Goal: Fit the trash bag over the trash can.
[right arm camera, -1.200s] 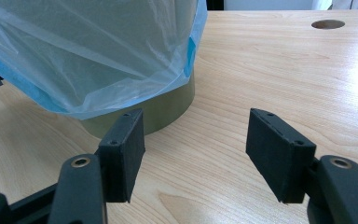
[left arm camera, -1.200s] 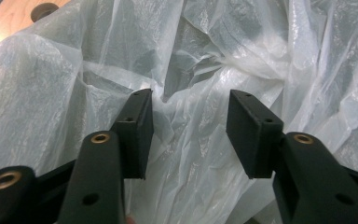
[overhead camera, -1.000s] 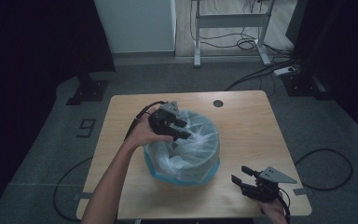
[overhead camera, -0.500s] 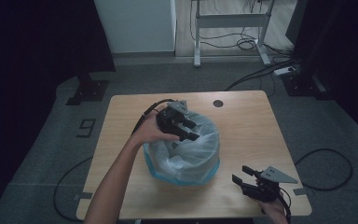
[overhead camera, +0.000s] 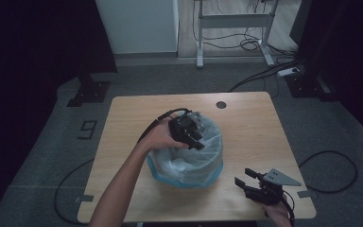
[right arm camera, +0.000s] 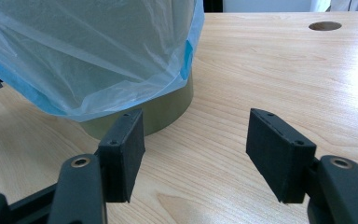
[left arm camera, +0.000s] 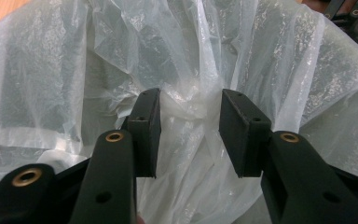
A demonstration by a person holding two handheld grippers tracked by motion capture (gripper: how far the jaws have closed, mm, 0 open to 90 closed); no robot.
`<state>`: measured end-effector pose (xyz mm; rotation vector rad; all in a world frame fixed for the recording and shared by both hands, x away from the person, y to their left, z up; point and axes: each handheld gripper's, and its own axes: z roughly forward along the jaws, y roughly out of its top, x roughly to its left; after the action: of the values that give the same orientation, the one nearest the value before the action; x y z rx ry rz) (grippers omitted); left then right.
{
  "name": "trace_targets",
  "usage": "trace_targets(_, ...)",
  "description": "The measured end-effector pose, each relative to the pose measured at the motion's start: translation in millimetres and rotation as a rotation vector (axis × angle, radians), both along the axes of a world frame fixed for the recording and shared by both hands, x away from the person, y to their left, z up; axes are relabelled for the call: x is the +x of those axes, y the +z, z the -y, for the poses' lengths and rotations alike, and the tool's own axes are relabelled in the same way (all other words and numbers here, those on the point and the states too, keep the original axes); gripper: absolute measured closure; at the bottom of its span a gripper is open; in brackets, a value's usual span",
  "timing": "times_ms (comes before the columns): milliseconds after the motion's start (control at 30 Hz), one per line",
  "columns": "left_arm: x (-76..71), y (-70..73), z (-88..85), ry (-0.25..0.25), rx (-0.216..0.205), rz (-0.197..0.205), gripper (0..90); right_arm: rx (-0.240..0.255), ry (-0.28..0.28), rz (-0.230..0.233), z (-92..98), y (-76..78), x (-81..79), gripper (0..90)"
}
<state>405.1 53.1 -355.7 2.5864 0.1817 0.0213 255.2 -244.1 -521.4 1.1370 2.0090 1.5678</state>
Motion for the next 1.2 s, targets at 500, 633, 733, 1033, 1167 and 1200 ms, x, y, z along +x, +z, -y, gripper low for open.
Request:
trace_targets(500, 4.0, 7.8, -52.4, 0.104, -0.014, -0.009, 52.3, -0.008, 0.006, -0.001, -3.2, -1.1, 0.5, 36.4)
trace_targets(633, 7.6, 0.7, -57.2, 0.133, 0.017, -0.026, 52.3, -0.011, 0.009, -0.003, -4.5, -1.7, 0.6, 36.4)
trace_targets(733, 8.5, -1.0, -58.2, 0.139, 0.022, -0.031, 52.2, -0.012, 0.008, -0.003, -4.5, -1.9, 0.7, 36.4)
trace_targets(1033, 2.0, 0.5, -64.0, 0.167, -0.04, 0.009, 40.1, -0.013, 0.0, 0.002, -1.6, -1.1, 0.4, 35.8)
trace_targets(1167, -3.4, 3.3, -72.1, 0.185, -0.103, 0.031, 35.2, -0.017, -0.007, 0.005, -0.4, -1.2, 0.7, 35.2)
trace_targets(1200, -5.4, 4.2, -75.1, 0.197, -0.123, 0.043, 33.6, -0.018, -0.009, 0.004, -0.1, -1.4, 0.9, 35.2)
